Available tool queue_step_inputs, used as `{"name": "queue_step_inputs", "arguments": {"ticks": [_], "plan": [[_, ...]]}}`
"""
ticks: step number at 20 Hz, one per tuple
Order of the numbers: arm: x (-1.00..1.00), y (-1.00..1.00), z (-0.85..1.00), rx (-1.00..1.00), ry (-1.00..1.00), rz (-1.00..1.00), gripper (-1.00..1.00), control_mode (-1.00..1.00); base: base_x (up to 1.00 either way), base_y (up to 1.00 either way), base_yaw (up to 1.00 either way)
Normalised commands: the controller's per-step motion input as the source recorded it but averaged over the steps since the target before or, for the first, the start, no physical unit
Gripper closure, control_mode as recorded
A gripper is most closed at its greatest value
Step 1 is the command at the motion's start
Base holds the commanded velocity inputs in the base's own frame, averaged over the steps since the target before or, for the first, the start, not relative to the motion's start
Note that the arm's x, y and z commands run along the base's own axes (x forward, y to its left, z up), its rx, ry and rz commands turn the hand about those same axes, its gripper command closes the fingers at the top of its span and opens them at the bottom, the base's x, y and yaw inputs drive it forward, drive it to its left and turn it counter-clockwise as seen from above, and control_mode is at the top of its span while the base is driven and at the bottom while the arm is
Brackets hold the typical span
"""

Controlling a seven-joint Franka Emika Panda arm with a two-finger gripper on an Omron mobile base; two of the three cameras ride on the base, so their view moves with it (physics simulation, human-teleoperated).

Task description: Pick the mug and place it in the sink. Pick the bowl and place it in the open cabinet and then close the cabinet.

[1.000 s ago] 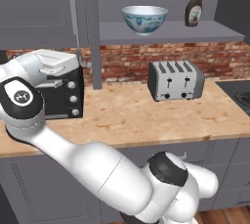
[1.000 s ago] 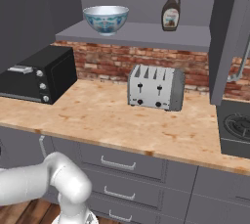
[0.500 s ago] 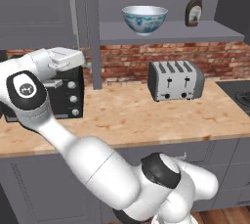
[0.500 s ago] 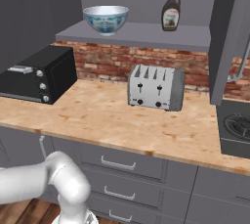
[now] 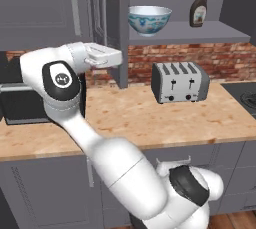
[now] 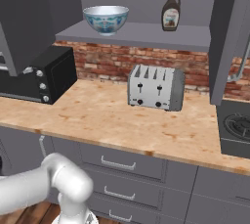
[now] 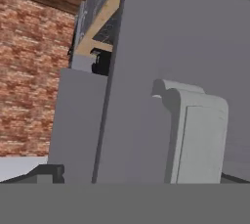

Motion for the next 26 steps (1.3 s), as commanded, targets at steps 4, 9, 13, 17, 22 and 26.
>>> {"name": "queue_step_inputs", "arguments": {"ticks": [4, 9, 13, 17, 22, 26], "plan": [[0.11, -1.00, 0.00, 0.01, 0.00, 0.09, -1.00, -1.00, 0.00, 0.00, 0.00], [0.50, -1.00, 0.00, 0.00, 0.04, 0.08, -1.00, -1.00, 0.00, 0.00, 0.00], [0.82, -1.00, 0.00, 0.00, 0.02, 0.13, -1.00, -1.00, 0.00, 0.00, 0.00], [0.94, -0.93, 0.00, 0.00, 0.01, 0.10, -1.00, -1.00, 0.00, 0.00, 0.00], [0.89, -0.55, -0.03, -0.01, 0.06, 0.00, -1.00, -1.00, 0.00, 0.00, 0.00], [0.82, -0.31, 0.00, 0.00, 0.04, 0.00, -1.00, -1.00, 0.00, 0.00, 0.00]]}}
